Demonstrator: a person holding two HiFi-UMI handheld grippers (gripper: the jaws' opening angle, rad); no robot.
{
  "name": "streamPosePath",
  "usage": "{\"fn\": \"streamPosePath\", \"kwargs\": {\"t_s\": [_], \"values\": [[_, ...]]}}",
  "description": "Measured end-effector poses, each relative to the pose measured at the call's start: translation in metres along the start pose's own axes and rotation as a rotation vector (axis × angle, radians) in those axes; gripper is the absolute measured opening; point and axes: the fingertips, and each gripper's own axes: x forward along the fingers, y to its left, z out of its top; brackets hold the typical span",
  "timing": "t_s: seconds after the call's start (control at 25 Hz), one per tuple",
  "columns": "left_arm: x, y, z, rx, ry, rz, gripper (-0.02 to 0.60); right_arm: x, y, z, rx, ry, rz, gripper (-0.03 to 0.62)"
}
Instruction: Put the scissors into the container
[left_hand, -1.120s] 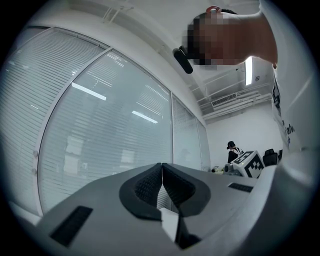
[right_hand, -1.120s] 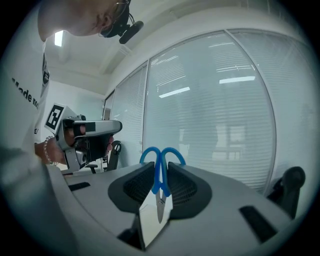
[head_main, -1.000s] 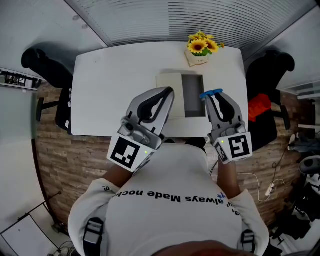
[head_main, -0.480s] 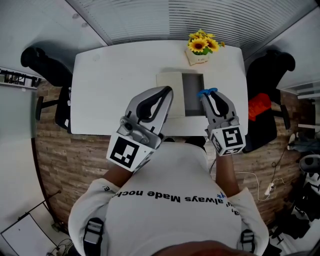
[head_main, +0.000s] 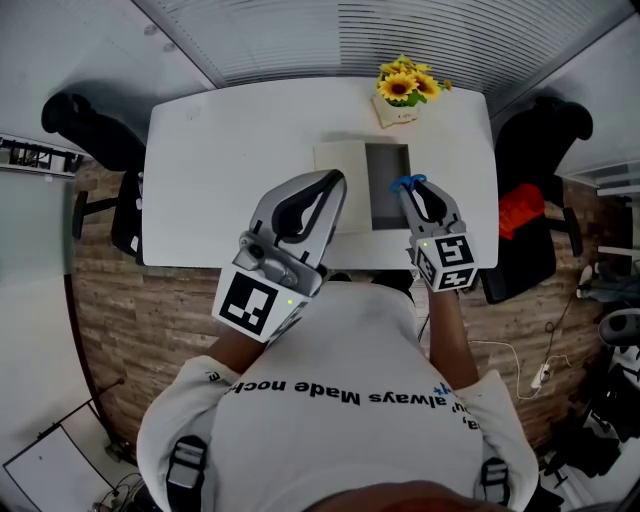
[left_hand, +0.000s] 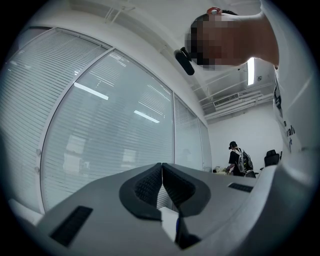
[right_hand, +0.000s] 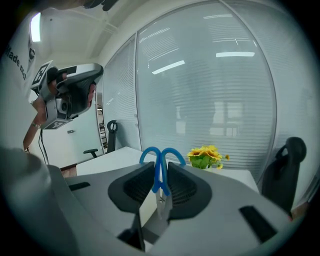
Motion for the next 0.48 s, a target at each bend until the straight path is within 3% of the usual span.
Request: {"fn": "streamPosePath", "kwargs": {"t_s": [0.48], "values": [[0.002,-0.001,-0.003,-0.014,0.011,-0.004,0.020,0.033,-0.013,-0.049,0.080,0.101,0.018,0.092]]}}
